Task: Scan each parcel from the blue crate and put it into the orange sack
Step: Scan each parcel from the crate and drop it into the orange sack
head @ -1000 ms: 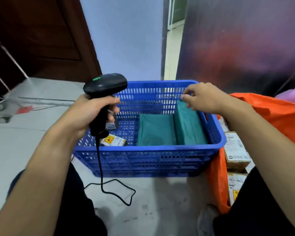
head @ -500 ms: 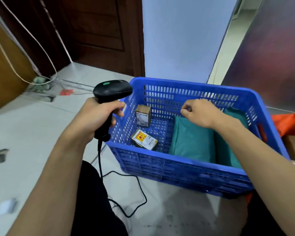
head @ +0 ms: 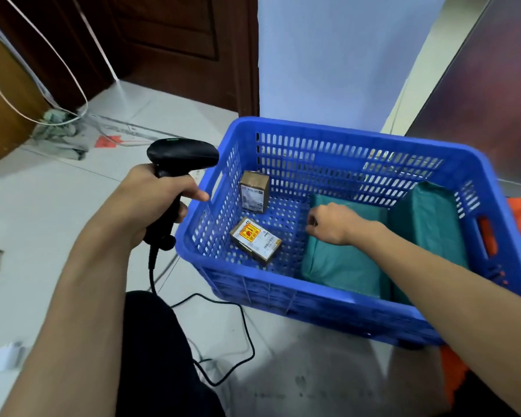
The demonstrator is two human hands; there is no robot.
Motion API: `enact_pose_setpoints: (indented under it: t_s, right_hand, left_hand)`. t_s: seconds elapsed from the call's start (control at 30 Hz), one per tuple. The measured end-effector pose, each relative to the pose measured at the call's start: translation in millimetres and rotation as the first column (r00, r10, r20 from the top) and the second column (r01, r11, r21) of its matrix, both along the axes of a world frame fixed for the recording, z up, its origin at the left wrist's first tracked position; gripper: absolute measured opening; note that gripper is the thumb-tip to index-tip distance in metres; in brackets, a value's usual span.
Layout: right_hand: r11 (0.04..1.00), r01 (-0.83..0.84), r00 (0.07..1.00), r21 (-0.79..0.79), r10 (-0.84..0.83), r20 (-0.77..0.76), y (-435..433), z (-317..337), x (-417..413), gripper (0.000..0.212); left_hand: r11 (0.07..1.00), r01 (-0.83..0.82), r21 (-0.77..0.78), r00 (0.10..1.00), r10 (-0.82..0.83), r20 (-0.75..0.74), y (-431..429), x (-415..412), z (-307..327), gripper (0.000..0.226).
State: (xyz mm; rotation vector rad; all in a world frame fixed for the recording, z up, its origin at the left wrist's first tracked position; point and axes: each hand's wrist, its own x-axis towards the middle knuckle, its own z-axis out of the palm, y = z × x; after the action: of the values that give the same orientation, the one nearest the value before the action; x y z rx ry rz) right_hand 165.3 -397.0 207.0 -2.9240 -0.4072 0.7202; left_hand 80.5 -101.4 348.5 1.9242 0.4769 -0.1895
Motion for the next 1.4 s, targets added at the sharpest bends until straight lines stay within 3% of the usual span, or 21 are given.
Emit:
enact_pose_setpoints:
  t_s: [0.33,0.47,0.53,0.63,0.77,0.87,1.03,1.13,1.27,1.4]
  right_hand:
    - [0.981,-0.194,0.978,-0.003,0.193,-0.084,47,-39,30,0.041]
    - [0.959,-0.28,0.955,-0.032,0.275,-0.112,58,-74,38,0.057]
    - [0.955,-0.294,0.948,-0.038,0.286,-0.14,62,-96,39,0.065]
    - [0.967,-0.256,0.953,0.017,0.255,-0.165,68,-119,47,0.061]
    - [0.965,-0.261,0.95,0.016,0.259,-0.176,73,-134,57,0.077]
    - [0.92,-0.387,0.918,-0.055,0.38,-0.112,74,-147,57,0.081]
    - [0.772,-0.619,0.782,-0.147,0.622,-0.03,85,-165,47,0.079]
    - [0.791,-0.592,0.806,-0.158,0.584,-0.097,84,-177,39,0.077]
    - [0.918,-0.386,0.922,-0.09,0.38,-0.077,80,-185,38,0.105]
    - [0.973,-0.227,0.971,-0.043,0.222,-0.094,80,-196,32,0.119]
  left_hand:
    - [0.982,0.13,0.137,0.989,-0.139,0.053,-23,18,-18,0.013]
    - [0.968,0.184,0.17,0.981,-0.193,0.036,-33,25,-21,0.01]
    - [0.968,0.205,0.143,0.977,-0.212,0.037,-37,27,-22,0.009]
    - [0.966,0.206,0.159,0.977,-0.213,0.029,-35,31,-26,0.008]
    - [0.966,0.164,0.2,0.985,-0.172,0.025,-27,34,-28,0.008]
    - [0.969,0.136,0.208,0.99,-0.143,0.02,-29,36,-28,0.008]
    - [0.962,0.158,0.221,0.986,-0.164,0.007,-33,38,-30,0.006]
    - [0.96,0.167,0.226,0.985,-0.172,0.002,-35,41,-30,0.006]
    - [0.958,0.184,0.221,0.982,-0.189,0.002,-36,45,-34,0.01]
    - [0.957,0.196,0.214,0.98,-0.197,-0.013,-36,48,-37,0.01]
